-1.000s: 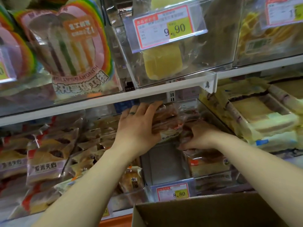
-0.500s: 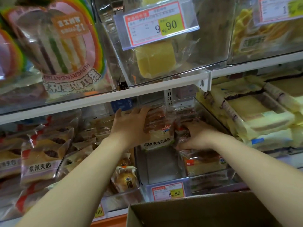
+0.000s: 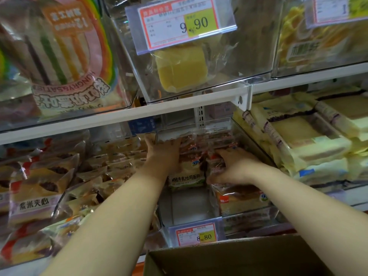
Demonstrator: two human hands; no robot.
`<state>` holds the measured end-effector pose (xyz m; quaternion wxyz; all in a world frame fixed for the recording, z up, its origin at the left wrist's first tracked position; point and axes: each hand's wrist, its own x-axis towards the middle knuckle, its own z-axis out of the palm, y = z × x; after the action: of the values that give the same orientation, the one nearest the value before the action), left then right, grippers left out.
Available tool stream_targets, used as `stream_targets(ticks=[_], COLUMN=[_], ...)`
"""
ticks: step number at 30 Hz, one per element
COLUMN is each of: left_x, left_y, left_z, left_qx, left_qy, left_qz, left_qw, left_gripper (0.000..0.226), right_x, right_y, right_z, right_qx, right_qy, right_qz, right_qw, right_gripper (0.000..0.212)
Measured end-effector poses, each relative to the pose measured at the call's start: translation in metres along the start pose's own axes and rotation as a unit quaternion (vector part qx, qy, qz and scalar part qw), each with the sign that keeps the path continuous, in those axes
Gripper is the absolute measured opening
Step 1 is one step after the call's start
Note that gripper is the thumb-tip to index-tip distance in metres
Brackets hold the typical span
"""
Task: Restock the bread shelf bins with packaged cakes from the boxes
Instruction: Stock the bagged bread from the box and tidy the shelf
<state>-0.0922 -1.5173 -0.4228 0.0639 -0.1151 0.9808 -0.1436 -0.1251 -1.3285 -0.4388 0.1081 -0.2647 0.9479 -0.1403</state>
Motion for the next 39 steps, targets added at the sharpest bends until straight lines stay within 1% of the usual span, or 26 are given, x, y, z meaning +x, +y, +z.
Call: stream_targets(ticks=[3, 5, 6, 8, 10, 12, 14, 16, 18, 20, 24, 28, 30, 33, 34, 35, 36, 37, 38, 39], left_x=[-0.006, -0.019, -0.027, -0.046, -0.067, -0.086, -0.097, -0.102, -0.103, -0.102, -0.097, -0.092, -0.091, -0.092, -0.093, -0.092, -0.092, -0.092, -0.091, -0.091], left_y=[-0.005, -0.015, -0.021, -0.032, -0.039, -0.043, -0.043, -0.042, -0.041, -0.042, -0.045, -0.048, -0.05, -0.051, -0.052, -0.052, -0.053, -0.054, -0.055, -0.055], left_z=[-0.007, -0.015, -0.018, -0.017, -0.009, 0.0, 0.008, 0.016, 0.021, 0.023, 0.027, 0.035, 0.036, 0.034, 0.033, 0.033, 0.033, 0.033, 0.033, 0.032], left_qx=[-0.011, -0.045, -0.076, -0.139, -0.194, -0.26, -0.297, -0.318, -0.331, -0.332, -0.355, -0.344, -0.339, -0.345, -0.348, -0.351, -0.353, -0.356, -0.358, -0.357], left_qy=[0.001, 0.019, 0.032, 0.049, 0.065, 0.081, 0.086, 0.091, 0.099, 0.099, 0.103, 0.122, 0.121, 0.104, 0.103, 0.102, 0.103, 0.104, 0.104, 0.103], left_qz=[0.003, 0.017, 0.022, 0.022, 0.009, 0.004, 0.021, 0.031, 0.023, 0.025, 0.04, 0.06, 0.062, 0.062, 0.066, 0.07, 0.075, 0.077, 0.077, 0.076], left_qw=[1.0, 0.999, 0.996, 0.989, 0.979, 0.962, 0.951, 0.943, 0.938, 0.938, 0.928, 0.929, 0.931, 0.931, 0.93, 0.928, 0.927, 0.925, 0.925, 0.925], left_gripper=[0.09, 0.08, 0.071, 0.058, 0.055, 0.054, 0.05, 0.048, 0.045, 0.045, 0.045, 0.046, 0.046, 0.046, 0.046, 0.046, 0.045, 0.044, 0.044, 0.046], right_x=[-0.004, -0.008, -0.009, -0.007, -0.003, 0.001, 0.003, 0.01, 0.017, 0.028, 0.05, 0.059, 0.056, 0.043, 0.035, 0.026, 0.018, 0.011, 0.004, -0.002], right_y=[-0.001, -0.005, -0.009, -0.02, -0.037, -0.053, -0.068, -0.079, -0.088, -0.093, -0.092, -0.093, -0.092, -0.093, -0.097, -0.103, -0.107, -0.111, -0.113, -0.116], right_z=[-0.005, -0.011, -0.013, -0.015, -0.011, -0.004, 0.004, 0.011, 0.016, 0.021, 0.036, 0.047, 0.046, 0.035, 0.031, 0.028, 0.03, 0.034, 0.038, 0.042], right_qx=[0.028, 0.067, 0.072, 0.065, 0.095, 0.154, 0.17, 0.129, 0.084, 0.051, 0.053, 0.039, 0.044, 0.094, 0.113, 0.138, 0.176, 0.244, 0.325, 0.417], right_qy=[-0.007, -0.004, 0.013, 0.076, 0.13, 0.152, 0.119, 0.073, 0.049, 0.041, 0.045, 0.043, 0.041, 0.021, 0.026, 0.053, 0.093, 0.13, 0.137, 0.112], right_qz=[-0.021, -0.027, -0.025, -0.032, -0.057, -0.069, -0.047, -0.004, 0.02, 0.021, 0.023, 0.024, 0.014, -0.007, -0.013, -0.019, -0.024, -0.027, -0.005, 0.029], right_qw=[0.999, 0.997, 0.997, 0.995, 0.985, 0.974, 0.977, 0.989, 0.995, 0.998, 0.997, 0.998, 0.998, 0.995, 0.993, 0.989, 0.98, 0.961, 0.936, 0.901], right_gripper=[0.088, 0.091, 0.092, 0.083, 0.071, 0.068, 0.078, 0.087, 0.087, 0.085, 0.076, 0.07, 0.072, 0.082, 0.082, 0.077, 0.065, 0.046, 0.026, 0.015])
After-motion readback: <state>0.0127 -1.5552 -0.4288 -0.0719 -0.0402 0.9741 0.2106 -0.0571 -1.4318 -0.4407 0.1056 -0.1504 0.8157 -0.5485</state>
